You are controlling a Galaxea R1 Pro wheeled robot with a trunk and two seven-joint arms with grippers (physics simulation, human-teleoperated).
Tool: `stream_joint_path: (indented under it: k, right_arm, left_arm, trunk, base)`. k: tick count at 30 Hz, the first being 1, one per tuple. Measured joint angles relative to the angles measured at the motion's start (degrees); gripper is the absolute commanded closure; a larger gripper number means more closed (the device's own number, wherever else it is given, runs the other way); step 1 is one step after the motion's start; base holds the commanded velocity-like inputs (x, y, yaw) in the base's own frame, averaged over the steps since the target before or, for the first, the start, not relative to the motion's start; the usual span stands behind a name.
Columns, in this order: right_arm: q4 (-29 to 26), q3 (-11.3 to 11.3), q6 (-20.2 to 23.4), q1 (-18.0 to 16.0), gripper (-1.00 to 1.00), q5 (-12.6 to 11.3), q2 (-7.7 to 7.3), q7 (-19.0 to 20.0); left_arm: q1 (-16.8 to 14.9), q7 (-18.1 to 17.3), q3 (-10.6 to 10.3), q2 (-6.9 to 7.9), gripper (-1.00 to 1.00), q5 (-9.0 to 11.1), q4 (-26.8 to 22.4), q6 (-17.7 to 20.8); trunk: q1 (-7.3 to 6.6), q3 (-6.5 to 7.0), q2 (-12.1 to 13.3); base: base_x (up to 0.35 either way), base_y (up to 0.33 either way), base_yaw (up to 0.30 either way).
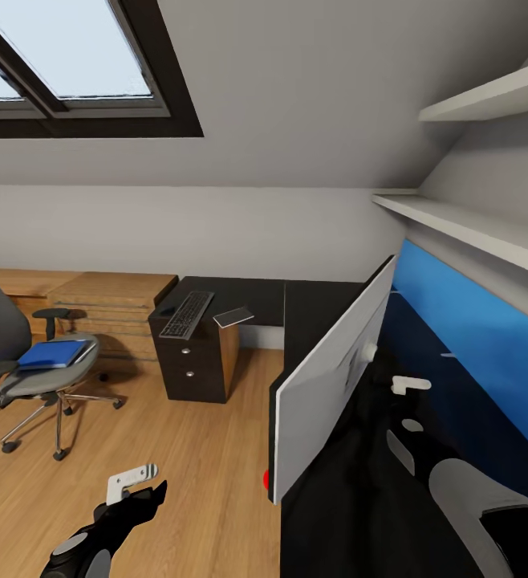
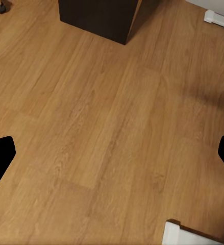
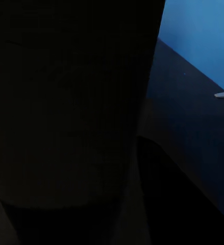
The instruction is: In the bedroom, organize the workspace by keeping the computer under the desk, ensuring the monitor is on the desk, placing the keyboard on the desk next to the monitor, placing the mouse on the desk next to the keyboard, moving the folder from the swivel chair onto the desk next to the mouse, stacking the notebook on top of the folder with the pen on top of the notebook, and positioning the swivel chair next to the desk.
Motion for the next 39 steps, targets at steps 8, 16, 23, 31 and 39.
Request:
stream_joint_path:
  k: [8,16,23,31,39]
  right_arm:
    - [0.0,0.3,-0.1,0.0,1.0,-0.4,-0.02,0.1]
    - [0.0,0.3,-0.1,0.0,1.0,-0.4,-0.02,0.1]
    - [0.0,0.2,-0.1,0.0,1.0,-0.2,-0.01,0.2]
    - [0.0,0.2,0.0,0.0,1.0,0.0,0.05,0.2]
    - [-0.2,0.5,0.1,0.0,1.0,-0.2,0.08,0.5]
  left_arm:
    - [0.0,0.0,0.1,0.01,-1.0,0.0,-0.1,0.0]
    - [0.0,0.1,0.4,0.01,-1.0,0.0,-0.1,0.0]
    - [0.0,0.1,0.4,0.01,-1.0,0.0,-0.1,0.0]
    - [0.0,0.1,0.5,0.01,-1.0,0.0,-0.1,0.0]
    - [0.0,0.1,0.5,0.01,-1.0,0.0,-0.1,0.0]
  trunk:
    - [0.0,0.0,0.0]
    - [0.0,0.0,0.0]
    - [0.0,0.0,0.0]
    - [0.0,0.0,0.0]
    - [0.0,-0.01,0.0]
  base:
    - [0.0,0.0,0.0]
    - [0.0,0.0,0.0]
    - [0.0,0.0,0.0]
    - [0.0,0.0,0.0]
    - [0.0,0.0,0.0]
